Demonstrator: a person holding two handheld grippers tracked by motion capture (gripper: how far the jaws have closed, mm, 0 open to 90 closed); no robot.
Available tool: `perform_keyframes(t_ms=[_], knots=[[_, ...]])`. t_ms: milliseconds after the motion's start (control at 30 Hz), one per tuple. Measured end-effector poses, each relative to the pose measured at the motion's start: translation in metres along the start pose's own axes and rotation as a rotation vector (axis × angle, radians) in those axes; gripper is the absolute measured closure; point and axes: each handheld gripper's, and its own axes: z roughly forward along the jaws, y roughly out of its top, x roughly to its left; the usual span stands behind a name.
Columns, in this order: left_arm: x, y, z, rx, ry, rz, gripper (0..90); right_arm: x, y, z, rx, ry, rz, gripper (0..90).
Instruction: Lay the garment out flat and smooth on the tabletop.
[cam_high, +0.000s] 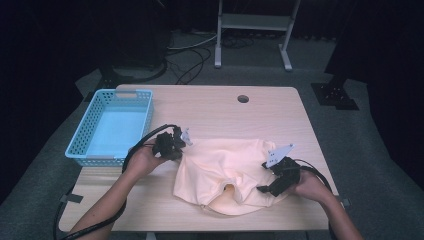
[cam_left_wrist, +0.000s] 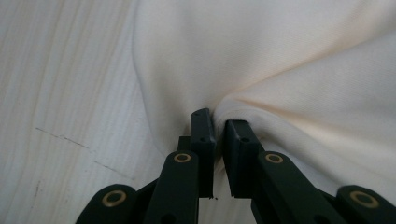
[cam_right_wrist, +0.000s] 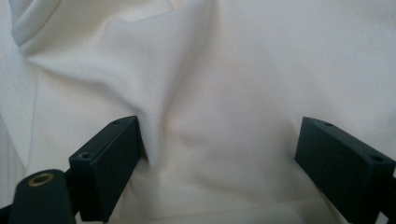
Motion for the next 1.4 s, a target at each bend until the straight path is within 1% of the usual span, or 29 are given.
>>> perform_keyframes(t_ms=[67,133,167,300,367,433,600,667,800,867,933,967,1067,1200,1267,1400], knots=[[0.004,0.004,0.001,0.008,0.007,-0.006,79.5,-0.002,-0.001,-0.001,0.001,-0.005,0.008,13.0],[0.004,0.007,0.001,-0.009,0.011,-0.016,75.0,-0.004,-0.002,-0.001,0.003,-0.012,0.011,12.9],[0.004,0.008,0.0,-0.019,0.01,-0.029,71.4,-0.005,-0.002,-0.002,0.005,-0.013,0.014,12.8],[0.001,0.007,-0.005,-0.083,-0.033,-0.083,63.8,-0.006,-0.003,-0.003,0.001,-0.015,0.028,11.9],[-0.002,0.005,-0.009,-0.109,-0.039,-0.098,60.4,-0.005,-0.003,-0.004,-0.004,-0.016,0.035,11.9],[-0.006,0.003,-0.015,-0.134,-0.045,-0.107,59.3,-0.004,-0.003,-0.005,-0.01,-0.018,0.042,11.8],[-0.013,0.002,-0.029,-0.157,-0.037,-0.102,56.5,0.002,0.002,-0.004,-0.009,-0.015,0.029,11.8],[-0.014,0.002,-0.033,-0.164,-0.044,-0.103,55.9,0.004,0.004,-0.003,-0.006,-0.014,0.025,11.9],[-0.015,0.002,-0.037,-0.164,-0.053,-0.089,55.7,0.008,0.006,-0.001,0.0,-0.005,0.019,11.8],[-0.015,0.002,-0.039,-0.168,-0.062,-0.094,55.9,0.008,0.006,0.0,0.004,-0.004,0.019,11.8],[-0.015,0.001,-0.04,-0.176,-0.079,-0.091,56.4,0.008,0.005,0.0,0.004,-0.002,0.025,11.8],[-0.015,0.001,-0.041,-0.177,-0.078,-0.09,55.9,0.008,0.005,0.0,0.005,-0.002,0.029,11.8],[-0.015,0.001,-0.045,-0.2,-0.096,-0.099,55.1,0.007,0.005,0.002,0.008,0.002,0.03,11.5],[-0.017,0.004,-0.049,-0.237,-0.115,-0.096,52.5,0.005,0.007,0.005,0.012,0.008,0.039,11.0],[-0.02,0.007,-0.049,-0.248,-0.137,-0.092,52.3,0.005,0.008,0.006,0.012,0.009,0.045,10.9],[-0.033,0.012,-0.042,-0.26,-0.186,-0.064,50.4,0.004,0.01,0.006,0.015,0.008,0.043,10.9]])
